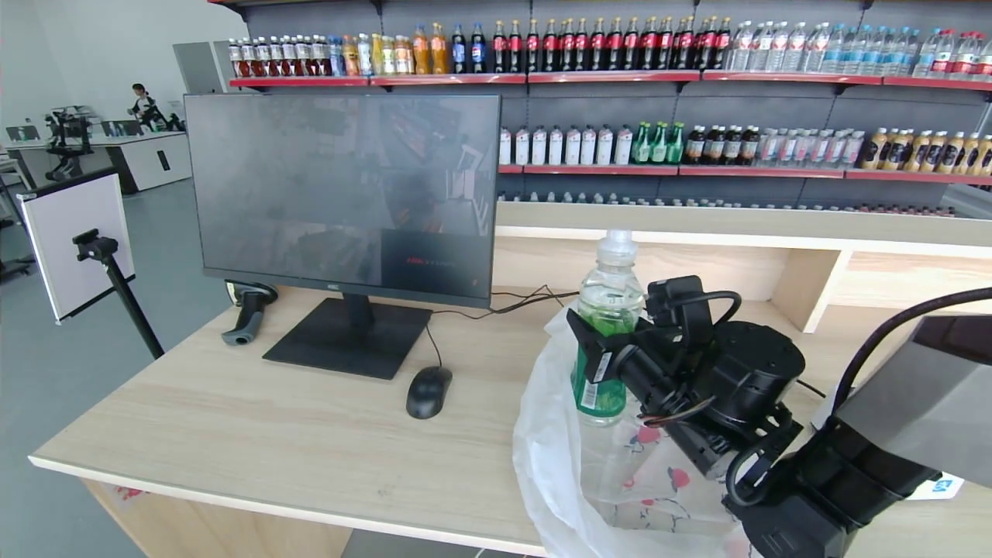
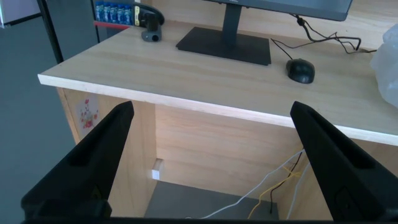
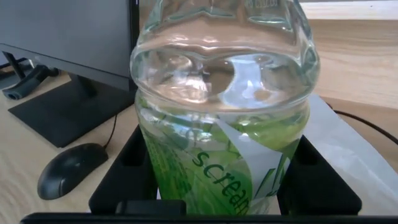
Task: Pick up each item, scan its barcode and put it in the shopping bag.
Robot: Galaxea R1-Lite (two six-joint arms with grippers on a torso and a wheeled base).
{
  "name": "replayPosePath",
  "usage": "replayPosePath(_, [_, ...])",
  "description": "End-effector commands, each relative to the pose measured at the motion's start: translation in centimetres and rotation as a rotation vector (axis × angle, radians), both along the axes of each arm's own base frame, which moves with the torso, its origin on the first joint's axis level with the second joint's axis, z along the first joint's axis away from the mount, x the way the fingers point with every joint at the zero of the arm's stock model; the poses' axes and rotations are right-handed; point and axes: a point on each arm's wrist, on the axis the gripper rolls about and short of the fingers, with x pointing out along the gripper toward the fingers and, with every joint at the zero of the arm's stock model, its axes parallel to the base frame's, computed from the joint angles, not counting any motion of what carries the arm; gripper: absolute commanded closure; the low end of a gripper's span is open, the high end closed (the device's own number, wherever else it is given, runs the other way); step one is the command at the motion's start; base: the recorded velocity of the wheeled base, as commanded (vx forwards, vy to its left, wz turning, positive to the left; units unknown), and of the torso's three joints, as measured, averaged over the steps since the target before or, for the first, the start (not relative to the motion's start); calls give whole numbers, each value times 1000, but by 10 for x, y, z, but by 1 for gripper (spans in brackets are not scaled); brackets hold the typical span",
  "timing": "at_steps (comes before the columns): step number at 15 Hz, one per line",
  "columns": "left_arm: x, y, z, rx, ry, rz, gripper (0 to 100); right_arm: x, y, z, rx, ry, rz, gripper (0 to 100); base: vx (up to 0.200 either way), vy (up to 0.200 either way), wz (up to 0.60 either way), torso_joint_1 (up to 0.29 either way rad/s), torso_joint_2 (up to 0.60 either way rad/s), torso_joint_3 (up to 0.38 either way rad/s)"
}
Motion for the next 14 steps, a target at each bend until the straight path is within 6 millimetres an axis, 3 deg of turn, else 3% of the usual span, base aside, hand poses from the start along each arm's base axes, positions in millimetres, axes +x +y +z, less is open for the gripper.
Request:
replayPosePath(1, [0, 0, 0, 0, -1, 0, 0, 3, 1, -6, -4, 15, -3, 100, 0, 0, 0, 0, 0, 0])
replayPosePath(14, [0, 0, 0, -2, -1, 0, 0, -1, 2, -21, 0, 75, 6, 100, 0, 0, 0, 0, 0, 0])
